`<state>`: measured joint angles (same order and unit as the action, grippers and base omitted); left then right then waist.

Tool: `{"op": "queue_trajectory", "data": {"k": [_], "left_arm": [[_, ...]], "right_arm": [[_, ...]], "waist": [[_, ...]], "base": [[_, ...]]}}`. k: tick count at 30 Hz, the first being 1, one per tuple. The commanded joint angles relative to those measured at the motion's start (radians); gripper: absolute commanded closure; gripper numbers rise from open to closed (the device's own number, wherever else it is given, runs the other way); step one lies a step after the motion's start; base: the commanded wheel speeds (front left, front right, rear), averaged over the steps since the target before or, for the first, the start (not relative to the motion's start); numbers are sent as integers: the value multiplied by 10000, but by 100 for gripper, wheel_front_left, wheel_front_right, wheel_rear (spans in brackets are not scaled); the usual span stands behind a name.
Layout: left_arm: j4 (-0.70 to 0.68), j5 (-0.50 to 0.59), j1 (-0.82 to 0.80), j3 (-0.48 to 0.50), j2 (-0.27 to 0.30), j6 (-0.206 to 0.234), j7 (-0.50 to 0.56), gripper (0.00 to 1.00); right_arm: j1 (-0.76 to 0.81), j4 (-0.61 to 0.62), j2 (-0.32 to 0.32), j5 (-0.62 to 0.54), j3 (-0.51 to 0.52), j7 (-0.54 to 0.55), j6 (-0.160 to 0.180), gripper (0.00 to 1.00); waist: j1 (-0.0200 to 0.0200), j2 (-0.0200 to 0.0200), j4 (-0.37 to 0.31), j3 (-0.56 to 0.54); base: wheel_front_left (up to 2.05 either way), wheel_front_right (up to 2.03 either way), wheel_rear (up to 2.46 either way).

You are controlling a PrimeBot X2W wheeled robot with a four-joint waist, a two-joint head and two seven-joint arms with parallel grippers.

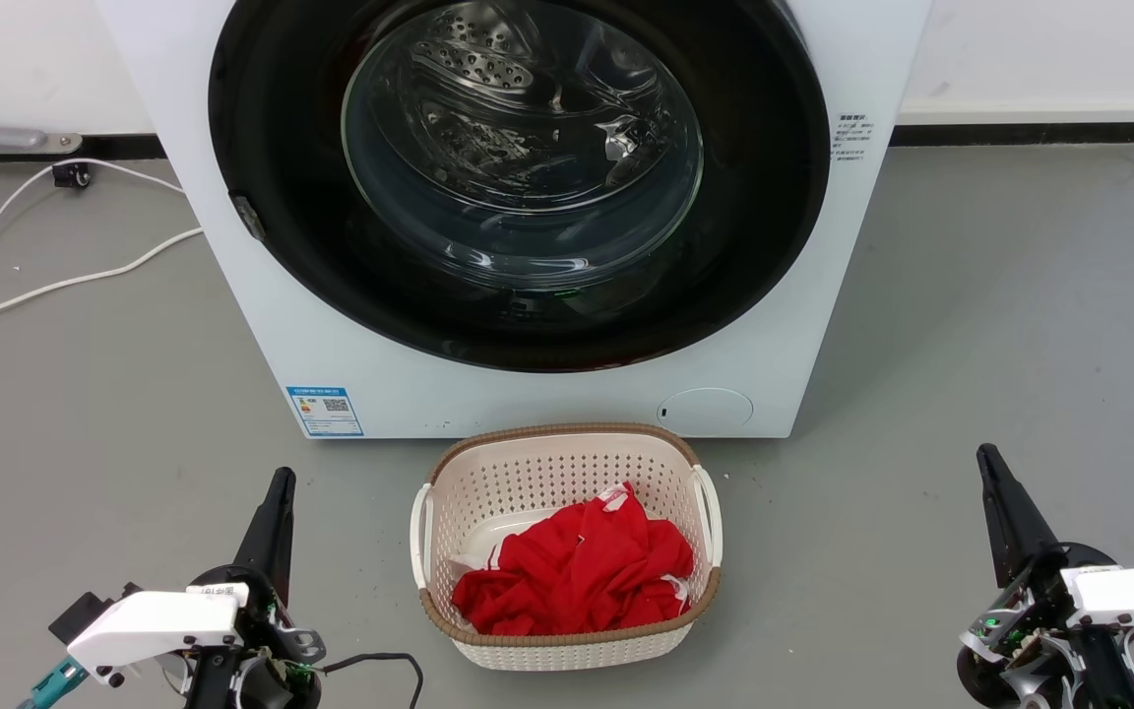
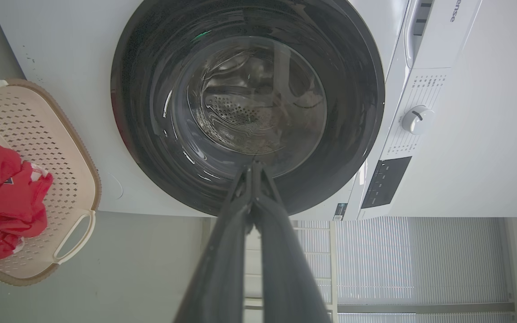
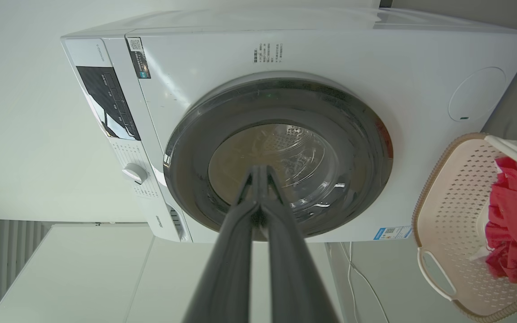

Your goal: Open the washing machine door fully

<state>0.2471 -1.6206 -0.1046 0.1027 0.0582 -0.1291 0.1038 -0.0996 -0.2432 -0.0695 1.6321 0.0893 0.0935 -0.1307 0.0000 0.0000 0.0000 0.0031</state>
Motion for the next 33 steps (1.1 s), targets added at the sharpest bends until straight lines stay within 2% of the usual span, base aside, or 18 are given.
{"op": "queue_trajectory", "data": {"k": [1,12,13,25,33], "left_arm": [[9,64,-75,26,0,-28,40,100],[8,65,-77,44,-14,-29,61,100],[1,32,-1,15,-10,0,3,0],[-98,652,-37,-384,-36,0,-516,0],[-443,2157,-108,-325,-39,-3,-874,0]], "right_arm": [[-136,-19,18,-54,28,42,0,100],[-140,-22,41,-73,61,56,0,100],[-1,-1,23,-42,36,41,0,0],[189,212,63,-573,-119,-459,0,0],[232,582,76,-2178,-201,-811,0,0]], "waist": [[0,0,0,0],[0,0,0,0],[0,0,0,0],[0,0,14,10],[0,0,28,19]], "base": [[0,0,0],[0,0,0],[0,0,0],[0,0,0],[0,0,0]]}}
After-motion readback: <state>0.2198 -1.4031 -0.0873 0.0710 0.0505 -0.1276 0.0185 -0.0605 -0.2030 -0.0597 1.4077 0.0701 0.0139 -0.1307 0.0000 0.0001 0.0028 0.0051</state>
